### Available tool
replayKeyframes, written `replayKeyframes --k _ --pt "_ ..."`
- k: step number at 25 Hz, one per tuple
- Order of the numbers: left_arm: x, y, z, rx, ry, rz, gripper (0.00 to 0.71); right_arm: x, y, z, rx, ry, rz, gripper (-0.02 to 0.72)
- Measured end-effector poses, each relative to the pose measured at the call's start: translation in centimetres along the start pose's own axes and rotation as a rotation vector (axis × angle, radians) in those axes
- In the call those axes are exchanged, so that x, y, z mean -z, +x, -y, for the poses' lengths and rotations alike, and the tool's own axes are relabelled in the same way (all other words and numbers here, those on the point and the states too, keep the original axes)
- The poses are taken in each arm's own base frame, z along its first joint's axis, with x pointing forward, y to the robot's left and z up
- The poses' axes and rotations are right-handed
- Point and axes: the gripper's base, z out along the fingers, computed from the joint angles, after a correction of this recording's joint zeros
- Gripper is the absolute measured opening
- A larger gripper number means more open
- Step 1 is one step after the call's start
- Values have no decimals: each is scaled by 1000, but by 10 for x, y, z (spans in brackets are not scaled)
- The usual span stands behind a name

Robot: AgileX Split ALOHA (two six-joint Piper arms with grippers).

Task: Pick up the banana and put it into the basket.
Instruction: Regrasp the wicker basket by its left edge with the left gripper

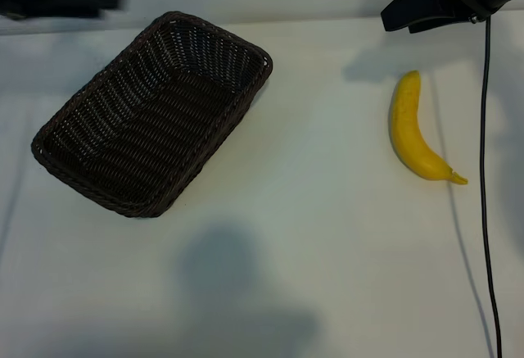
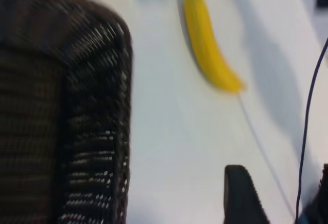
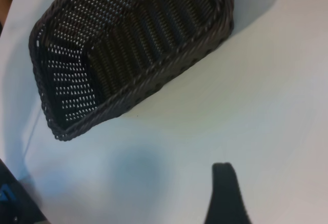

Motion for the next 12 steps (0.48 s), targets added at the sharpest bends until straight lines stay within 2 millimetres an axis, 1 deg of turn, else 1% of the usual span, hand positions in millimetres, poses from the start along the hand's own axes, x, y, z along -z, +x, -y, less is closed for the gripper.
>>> replayKeyframes --k 1,2,5,7,9,12 --pt "16 8 3 13 -18 33 398 0 0 0 0 0 0 485" --pt "28 17 5 25 -36 64 397 0 0 0 0 0 0 485" --pt "50 48 7 62 -95 135 397 0 0 0 0 1 2 484" --pt "55 71 1 112 -160 151 397 0 0 0 0 1 2 484" --pt "57 94 -11 188 -245 157 403 0 0 0 0 2 2 484" --pt "47 124 -35 298 -336 119 422 0 0 0 0 2 2 484"
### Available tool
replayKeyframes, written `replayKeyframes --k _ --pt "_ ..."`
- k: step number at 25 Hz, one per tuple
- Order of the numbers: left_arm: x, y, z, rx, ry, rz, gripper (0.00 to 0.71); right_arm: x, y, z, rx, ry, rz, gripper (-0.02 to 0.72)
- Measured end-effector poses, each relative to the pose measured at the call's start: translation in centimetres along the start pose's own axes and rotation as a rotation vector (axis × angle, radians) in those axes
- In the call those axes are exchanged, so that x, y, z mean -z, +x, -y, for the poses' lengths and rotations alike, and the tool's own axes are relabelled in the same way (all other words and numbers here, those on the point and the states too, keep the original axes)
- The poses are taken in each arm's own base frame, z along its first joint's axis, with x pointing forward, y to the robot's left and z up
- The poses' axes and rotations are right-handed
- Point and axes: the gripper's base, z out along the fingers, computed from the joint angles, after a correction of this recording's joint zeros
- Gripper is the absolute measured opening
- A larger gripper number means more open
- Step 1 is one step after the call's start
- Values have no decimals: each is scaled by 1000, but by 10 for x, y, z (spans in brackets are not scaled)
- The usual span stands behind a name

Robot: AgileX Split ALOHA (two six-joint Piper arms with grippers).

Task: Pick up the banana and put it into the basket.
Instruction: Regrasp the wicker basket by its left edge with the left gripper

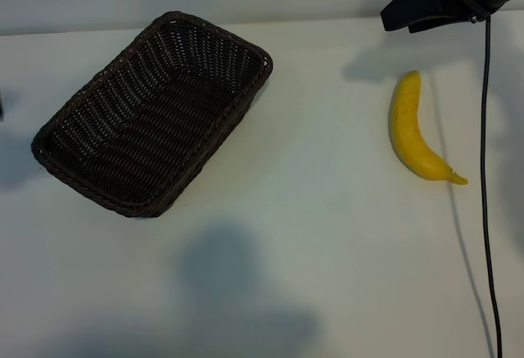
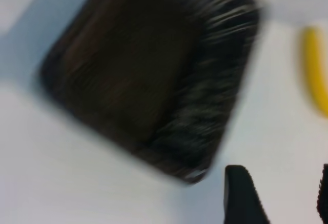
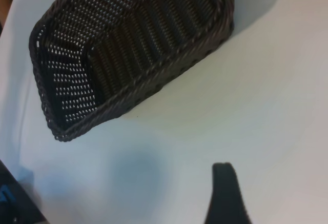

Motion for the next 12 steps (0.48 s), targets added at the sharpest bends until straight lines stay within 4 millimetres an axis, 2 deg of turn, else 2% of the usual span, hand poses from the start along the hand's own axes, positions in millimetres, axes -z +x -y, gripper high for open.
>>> replayKeyframes --k 5,12 --pt "-24 27 -33 156 -74 -65 470 0 0 0 0 2 4 484" --pt "-29 30 -64 339 -176 81 480 0 0 0 -6 3 4 484"
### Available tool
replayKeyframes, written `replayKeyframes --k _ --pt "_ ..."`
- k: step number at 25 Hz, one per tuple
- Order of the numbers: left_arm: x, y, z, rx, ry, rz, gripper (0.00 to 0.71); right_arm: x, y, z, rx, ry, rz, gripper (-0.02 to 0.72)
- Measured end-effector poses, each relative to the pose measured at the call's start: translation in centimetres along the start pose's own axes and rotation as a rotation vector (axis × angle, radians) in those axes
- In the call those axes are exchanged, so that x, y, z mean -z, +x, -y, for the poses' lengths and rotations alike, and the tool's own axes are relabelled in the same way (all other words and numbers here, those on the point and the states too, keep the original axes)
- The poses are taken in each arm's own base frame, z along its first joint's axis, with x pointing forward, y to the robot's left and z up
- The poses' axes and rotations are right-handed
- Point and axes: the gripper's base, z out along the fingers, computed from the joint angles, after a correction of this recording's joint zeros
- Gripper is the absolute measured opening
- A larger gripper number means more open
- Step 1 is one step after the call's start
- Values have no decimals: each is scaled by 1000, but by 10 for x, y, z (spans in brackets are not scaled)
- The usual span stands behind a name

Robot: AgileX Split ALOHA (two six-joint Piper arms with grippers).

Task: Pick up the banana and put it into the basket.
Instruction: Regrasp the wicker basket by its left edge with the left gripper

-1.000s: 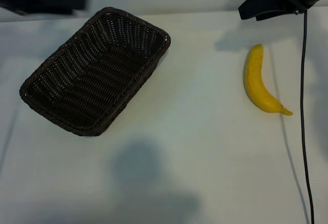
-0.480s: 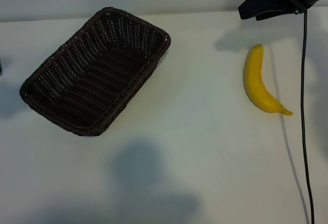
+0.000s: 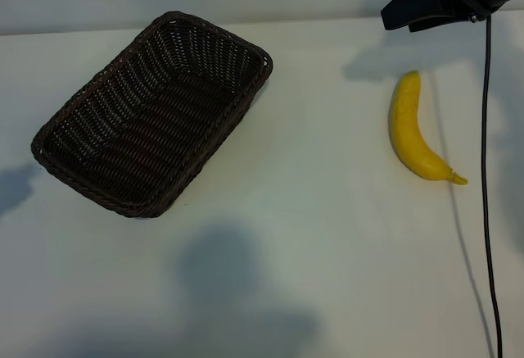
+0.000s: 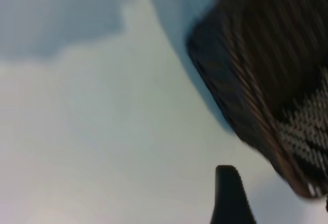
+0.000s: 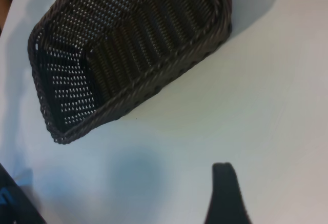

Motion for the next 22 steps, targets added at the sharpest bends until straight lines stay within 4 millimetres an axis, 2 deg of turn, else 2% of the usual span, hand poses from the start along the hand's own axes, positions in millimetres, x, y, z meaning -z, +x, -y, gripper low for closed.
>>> replayKeyframes --k 5,13,18,22 --pt "-9 -7 -10 76 -18 25 480 0 0 0 -1 3 4 484" --pt "-58 -24 -18 164 142 -117 480 0 0 0 -1 3 5 484" --pt "-78 -31 -19 213 249 -149 479 0 0 0 -2 3 5 484" --pt "-91 -32 -24 249 268 -183 478 0 0 0 -2 3 5 484"
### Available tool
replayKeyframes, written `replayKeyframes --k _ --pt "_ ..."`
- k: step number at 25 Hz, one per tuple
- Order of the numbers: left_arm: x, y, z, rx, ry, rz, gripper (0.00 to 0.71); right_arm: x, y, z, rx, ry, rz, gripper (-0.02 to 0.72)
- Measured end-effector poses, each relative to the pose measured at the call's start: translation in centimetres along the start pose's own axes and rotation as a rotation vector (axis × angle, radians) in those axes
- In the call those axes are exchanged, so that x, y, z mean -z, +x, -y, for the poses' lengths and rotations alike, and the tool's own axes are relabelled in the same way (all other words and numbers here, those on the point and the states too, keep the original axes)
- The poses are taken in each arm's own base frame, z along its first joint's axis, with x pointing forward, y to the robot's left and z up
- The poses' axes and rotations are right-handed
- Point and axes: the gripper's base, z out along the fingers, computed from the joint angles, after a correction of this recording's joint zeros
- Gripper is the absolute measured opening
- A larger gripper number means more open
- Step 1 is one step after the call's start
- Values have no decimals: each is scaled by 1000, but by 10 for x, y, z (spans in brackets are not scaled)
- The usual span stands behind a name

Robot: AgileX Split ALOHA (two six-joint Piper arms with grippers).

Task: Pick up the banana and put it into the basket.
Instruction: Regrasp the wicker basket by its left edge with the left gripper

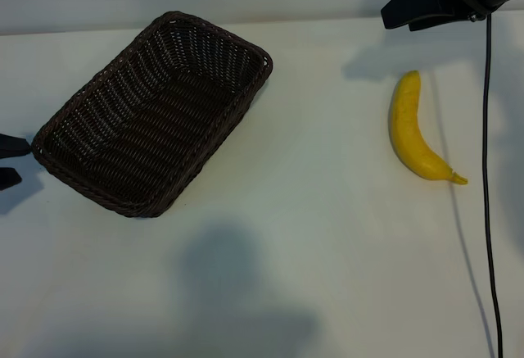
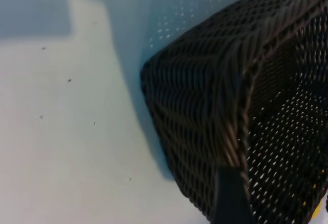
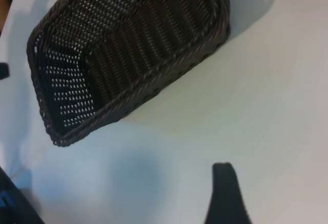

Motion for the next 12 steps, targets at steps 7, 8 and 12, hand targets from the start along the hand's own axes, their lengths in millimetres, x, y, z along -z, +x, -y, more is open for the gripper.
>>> replayKeyframes --k 7,8,12 --pt "-26 6 13 -58 -29 -67 476 0 0 0 0 1 1 484" --pt "-30 7 19 -73 -34 -73 474 0 0 0 0 1 1 484" --pt "-42 10 42 -103 -80 -87 474 0 0 0 0 0 0 484"
